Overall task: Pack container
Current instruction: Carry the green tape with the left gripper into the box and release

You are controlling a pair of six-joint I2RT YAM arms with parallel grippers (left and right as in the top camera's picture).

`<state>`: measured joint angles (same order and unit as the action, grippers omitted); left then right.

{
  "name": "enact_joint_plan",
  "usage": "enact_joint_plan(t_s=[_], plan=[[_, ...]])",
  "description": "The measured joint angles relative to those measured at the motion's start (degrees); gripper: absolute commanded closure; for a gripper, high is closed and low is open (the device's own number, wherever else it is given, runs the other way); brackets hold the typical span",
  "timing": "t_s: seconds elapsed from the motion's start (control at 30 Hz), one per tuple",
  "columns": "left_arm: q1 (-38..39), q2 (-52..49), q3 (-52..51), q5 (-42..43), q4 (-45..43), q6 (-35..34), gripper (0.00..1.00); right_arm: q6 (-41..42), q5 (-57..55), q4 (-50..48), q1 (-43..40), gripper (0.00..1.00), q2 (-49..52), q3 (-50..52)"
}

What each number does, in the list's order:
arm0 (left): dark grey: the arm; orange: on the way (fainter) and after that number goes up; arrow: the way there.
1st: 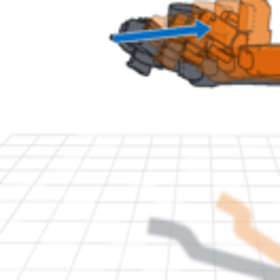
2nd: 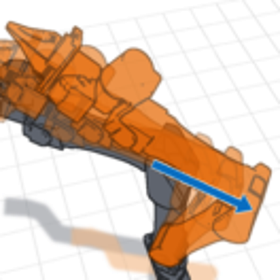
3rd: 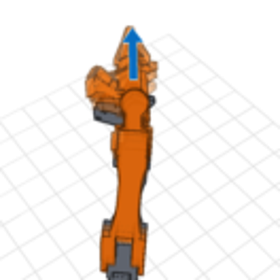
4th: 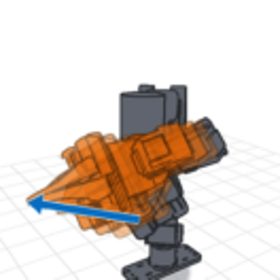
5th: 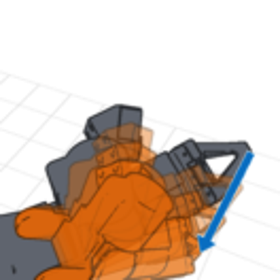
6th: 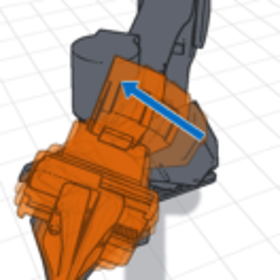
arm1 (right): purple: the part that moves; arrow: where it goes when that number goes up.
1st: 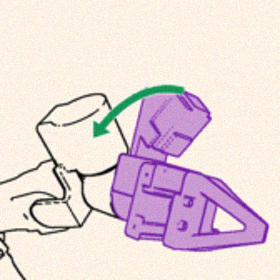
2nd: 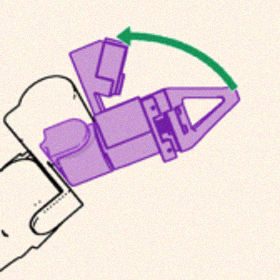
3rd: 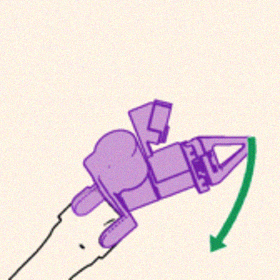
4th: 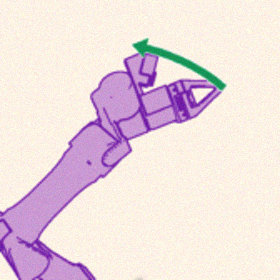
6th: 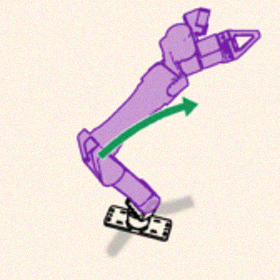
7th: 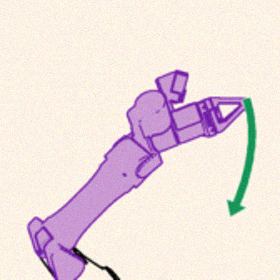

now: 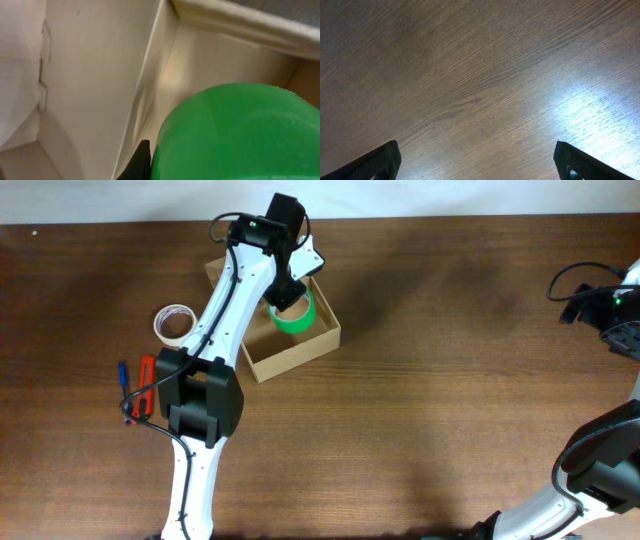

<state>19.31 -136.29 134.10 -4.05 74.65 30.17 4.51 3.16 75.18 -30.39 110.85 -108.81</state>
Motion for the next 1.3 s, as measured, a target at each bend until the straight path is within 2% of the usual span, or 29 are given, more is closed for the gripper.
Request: enact_joint_plan(t_s=[0.23, 0.7, 0.8, 1.07, 1.2, 1.3], plan=[[0.07, -0.24, -0.37, 1.29, -4.26, -0.22, 0.93, -0.02, 0.0, 0.0, 0.0, 0.01, 0.0, 0.0], [0.07, -5.4, -0.42, 1.7, -5.14, -1.57, 0.92, 0.02, 0.0, 0.0, 0.0, 0.01, 0.0, 0.0], [0.07, -5.77, -0.42, 1.73, -5.16, -1.75, 0.89, 0.02, 0.0, 0.0, 0.0, 0.01, 0.0, 0.0], [0.07, -6.67, -0.42, 1.99, -6.84, -2.4, 0.68, 0.0, 0.0, -0.02, 0.0, 0.01, 0.0, 0.0], [0.07, -6.67, -0.39, 1.84, -6.6, -2.84, 0.73, -0.02, 0.0, 0.0, 0.0, 0.01, 0.0, 0.0], [0.07, -6.8, 1.07, 0.55, -3.21, -3.23, 0.73, 0.02, 0.0, -0.02, 0.0, 0.01, 0.0, 0.0]])
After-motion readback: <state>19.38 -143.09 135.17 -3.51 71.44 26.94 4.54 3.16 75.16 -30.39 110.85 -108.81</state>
